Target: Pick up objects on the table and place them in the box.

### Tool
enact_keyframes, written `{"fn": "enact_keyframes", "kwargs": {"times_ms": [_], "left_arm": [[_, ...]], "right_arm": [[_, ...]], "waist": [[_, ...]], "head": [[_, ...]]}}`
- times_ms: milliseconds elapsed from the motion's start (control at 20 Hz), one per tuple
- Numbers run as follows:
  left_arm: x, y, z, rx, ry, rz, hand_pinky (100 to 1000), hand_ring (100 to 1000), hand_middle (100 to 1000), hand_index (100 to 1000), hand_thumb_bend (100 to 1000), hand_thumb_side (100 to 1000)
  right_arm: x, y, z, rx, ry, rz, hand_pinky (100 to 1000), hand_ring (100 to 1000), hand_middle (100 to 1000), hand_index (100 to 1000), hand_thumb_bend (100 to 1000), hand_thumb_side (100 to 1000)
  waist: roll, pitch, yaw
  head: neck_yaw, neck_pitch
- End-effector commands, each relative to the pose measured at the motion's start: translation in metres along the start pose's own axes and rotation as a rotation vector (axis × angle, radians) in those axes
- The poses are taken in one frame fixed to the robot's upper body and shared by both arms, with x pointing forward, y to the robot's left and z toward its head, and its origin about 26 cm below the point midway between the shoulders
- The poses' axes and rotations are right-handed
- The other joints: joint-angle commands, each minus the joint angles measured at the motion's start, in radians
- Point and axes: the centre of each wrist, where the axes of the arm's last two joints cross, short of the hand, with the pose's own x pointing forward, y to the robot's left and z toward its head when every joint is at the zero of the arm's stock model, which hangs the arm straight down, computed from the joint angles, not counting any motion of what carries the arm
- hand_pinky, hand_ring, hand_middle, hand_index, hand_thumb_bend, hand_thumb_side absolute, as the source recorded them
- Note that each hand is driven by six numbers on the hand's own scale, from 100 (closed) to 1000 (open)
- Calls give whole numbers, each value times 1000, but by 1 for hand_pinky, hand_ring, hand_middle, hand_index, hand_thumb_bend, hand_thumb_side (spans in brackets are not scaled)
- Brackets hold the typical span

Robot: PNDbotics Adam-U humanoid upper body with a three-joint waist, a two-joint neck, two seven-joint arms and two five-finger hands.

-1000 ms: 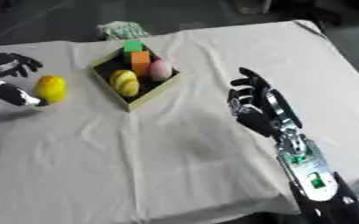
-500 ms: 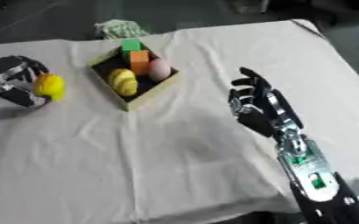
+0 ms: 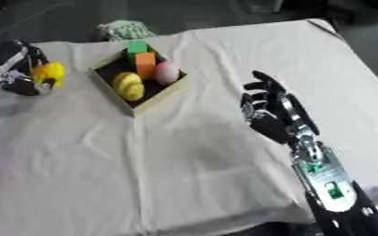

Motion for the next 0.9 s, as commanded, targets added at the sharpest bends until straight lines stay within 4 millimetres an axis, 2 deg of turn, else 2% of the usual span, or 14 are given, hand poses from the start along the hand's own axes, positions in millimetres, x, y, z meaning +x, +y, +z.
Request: {"fn": "enact_keyframes", "kwargs": {"times_ms": [50, 400, 600, 900], "left_arm": [[15, 23, -9, 75, -40, -3, 521, 434, 423, 627, 301, 121], [45, 18, -26, 75, -104, -9, 538, 457, 444, 647, 318, 137], [48, 16, -28, 75, -110, -18, 538, 457, 444, 647, 318, 137], [57, -4, -34, 90, -75, 13, 605, 544, 529, 730, 430, 228]], "right_arm": [[5, -6, -4, -4, -18, 11, 659, 708, 763, 963, 100, 331], [13, -3, -12, 16, -50, 7, 659, 708, 764, 964, 100, 332], [14, -3, -13, 18, -54, 7, 659, 708, 764, 964, 100, 332], [18, -1, -17, 26, -71, 0, 659, 708, 764, 963, 100, 335]], "waist": [[2, -13, -2], [1, 13, -32], [1, 17, -37], [0, 34, -61]], "head": [[4, 5], [25, -20], [28, -24], [40, -38]]}}
